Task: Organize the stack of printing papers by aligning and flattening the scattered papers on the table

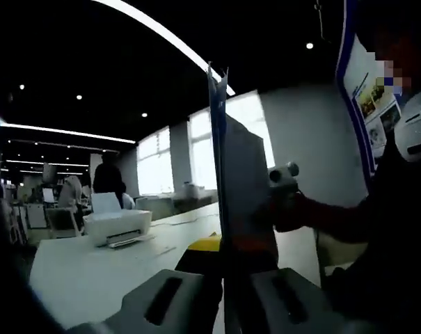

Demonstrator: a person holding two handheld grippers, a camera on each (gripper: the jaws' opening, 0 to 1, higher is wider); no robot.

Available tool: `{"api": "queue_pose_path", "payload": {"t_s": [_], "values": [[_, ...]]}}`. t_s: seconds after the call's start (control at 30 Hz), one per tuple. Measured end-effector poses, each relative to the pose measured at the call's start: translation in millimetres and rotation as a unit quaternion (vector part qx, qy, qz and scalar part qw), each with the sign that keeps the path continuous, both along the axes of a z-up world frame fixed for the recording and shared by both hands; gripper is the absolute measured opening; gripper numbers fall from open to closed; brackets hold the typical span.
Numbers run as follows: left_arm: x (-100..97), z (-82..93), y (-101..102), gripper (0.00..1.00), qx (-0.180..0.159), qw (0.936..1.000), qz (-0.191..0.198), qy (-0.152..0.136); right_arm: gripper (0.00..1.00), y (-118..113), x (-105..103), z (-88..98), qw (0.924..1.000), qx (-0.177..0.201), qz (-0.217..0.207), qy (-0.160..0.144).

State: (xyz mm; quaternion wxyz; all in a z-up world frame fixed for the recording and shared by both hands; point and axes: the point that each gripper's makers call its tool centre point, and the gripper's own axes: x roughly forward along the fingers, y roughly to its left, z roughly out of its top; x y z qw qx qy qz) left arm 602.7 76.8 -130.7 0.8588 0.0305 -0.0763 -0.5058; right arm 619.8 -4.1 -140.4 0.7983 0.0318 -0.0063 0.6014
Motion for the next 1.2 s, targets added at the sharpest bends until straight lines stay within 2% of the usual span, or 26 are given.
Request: {"api": "queue_pose_path", "payload": {"t_s": [0.1,0.23,0.27,0.37,0.4,0.47,0.53,0.6,0.7,0.77,0.87,1.0,1.03,1.07,1.1,1.13,1.17,1.2], "values": [[4.8,-8.4,-0.5,0.05,0.004,0.9999,0.011,0.008,0.0,0.9,8.0,-8.3,0.9997,-0.012,-0.02,0.013],[9.5,-23.6,-1.1,0.06,0.014,0.9995,0.027,0.007,0.0,1.3,15.1,-21.7,0.9975,-0.049,-0.047,-0.017],[10.4,-30.2,-3.3,0.06,0.017,0.9994,0.028,0.009,0.0,1.4,17.4,-30.1,0.9962,-0.066,-0.055,-0.014],[13.9,-45.3,-4.3,0.06,0.019,0.9994,0.029,0.007,0.0,1.0,22.8,-41.0,0.9957,-0.067,-0.063,-0.006],[15.2,-49.6,-3.5,0.07,0.022,0.9992,0.031,0.009,0.04,-0.5,25.7,-45.9,0.995,-0.07,-0.071,0.001],[20.1,-62.1,-1.0,0.25,0.013,0.9986,0.032,0.039,0.17,-3.4,30.8,-53.1,0.9939,-0.071,-0.083,0.017],[28.1,-71.8,2.3,0.37,0.021,0.9974,0.039,0.057,0.21,-5.5,30.6,-54.1,0.9935,-0.072,-0.087,0.016],[31.4,-73.0,4.8,0.36,0.022,0.9974,0.04,0.056,0.24,-8.3,31.0,-52.5,0.9934,-0.067,-0.091,0.019],[39.4,-67.0,7.7,0.38,-0.005,0.9967,0.043,0.069,0.27,-11.7,33.5,-49.5,0.9933,-0.053,-0.099,0.03],[43.7,-64.0,6.2,0.39,-0.008,0.9967,0.045,0.068,0.27,-8.2,30.2,-50.0,0.9943,-0.042,-0.086,0.047],[49.8,-60.7,3.5,0.4,-0.003,0.9964,0.055,0.064,0.29,-4.0,28.7,-51.6,0.9944,-0.043,-0.084,0.048],[55.0,-61.2,2.9,0.52,-0.003,0.9956,0.062,0.071,0.39,-3.4,29.8,-53.7,0.9941,-0.046,-0.083,0.053],[55.8,-62.5,2.7,0.52,-0.003,0.9953,0.061,0.075,0.39,-4.6,31.3,-54.3,0.9937,-0.045,-0.084,0.059],[56.7,-63.7,2.5,0.46,-0.002,0.995,0.061,0.079,0.35,-5.8,32.9,-54.9,0.9934,-0.043,-0.085,0.064],[55.0,-64.2,2.2,0.34,-0.001,0.9954,0.055,0.079,0.27,-7.6,32.9,-53.7,0.993,-0.04,-0.085,0.072],[50.8,-66.9,1.1,0.12,0.012,0.9957,0.042,0.081,0.14,-8.2,30.3,-50.9,0.9934,-0.035,-0.077,0.078],[45.3,-68.1,-1.7,0.08,0.014,0.9948,0.024,0.098,0.01,-8.7,28.5,-46.1,0.9941,-0.026,-0.07,0.079],[45.8,-62.9,-2.6,0.06,0.006,0.9949,0.028,0.097,0.0,-7.1,24.5,-38.5,0.995,-0.015,-0.058,0.08]]}}
